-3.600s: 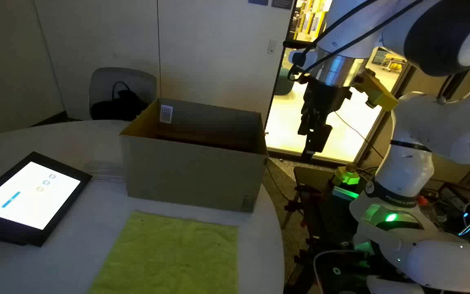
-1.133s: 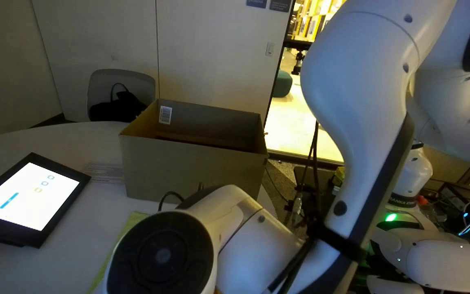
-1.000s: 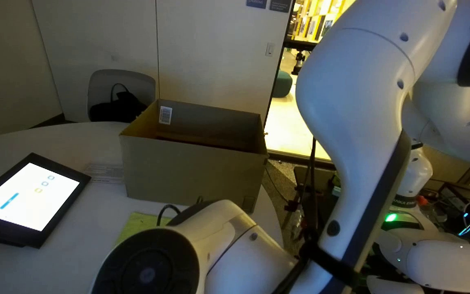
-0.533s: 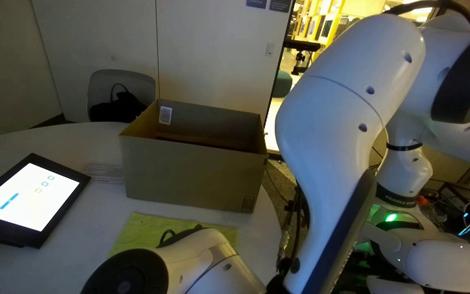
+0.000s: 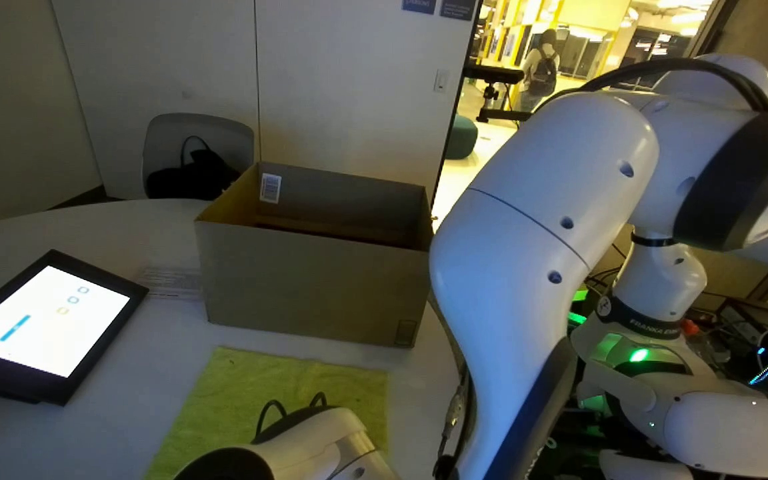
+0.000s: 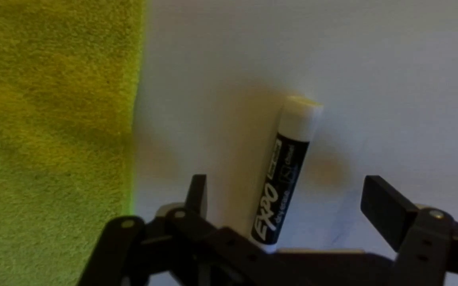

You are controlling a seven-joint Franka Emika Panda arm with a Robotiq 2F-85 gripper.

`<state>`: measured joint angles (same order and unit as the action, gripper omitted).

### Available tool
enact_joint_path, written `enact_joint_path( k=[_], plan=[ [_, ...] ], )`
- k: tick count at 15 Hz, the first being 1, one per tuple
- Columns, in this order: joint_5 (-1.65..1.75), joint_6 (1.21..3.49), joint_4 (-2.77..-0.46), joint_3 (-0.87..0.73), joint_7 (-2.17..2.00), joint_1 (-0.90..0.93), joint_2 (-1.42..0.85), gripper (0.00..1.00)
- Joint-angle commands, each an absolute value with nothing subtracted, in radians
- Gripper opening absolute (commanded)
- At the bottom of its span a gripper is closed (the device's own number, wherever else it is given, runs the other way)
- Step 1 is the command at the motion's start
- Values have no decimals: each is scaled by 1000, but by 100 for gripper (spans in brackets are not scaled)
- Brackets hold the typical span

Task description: Put the marker on the green towel, then wrap the marker and put it in the box

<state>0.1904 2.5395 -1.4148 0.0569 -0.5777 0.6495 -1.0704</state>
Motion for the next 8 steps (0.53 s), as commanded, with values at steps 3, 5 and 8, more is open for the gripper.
enact_joint_path(
  k=[3,5,8],
  plan=[
    [169,2537,-1325,15,-546,682,-1147,100],
    [170,2524,-1317,10,-544,690,-1153,96],
    [168,2500,-1316,11,-535,692,-1147,70]
  ],
)
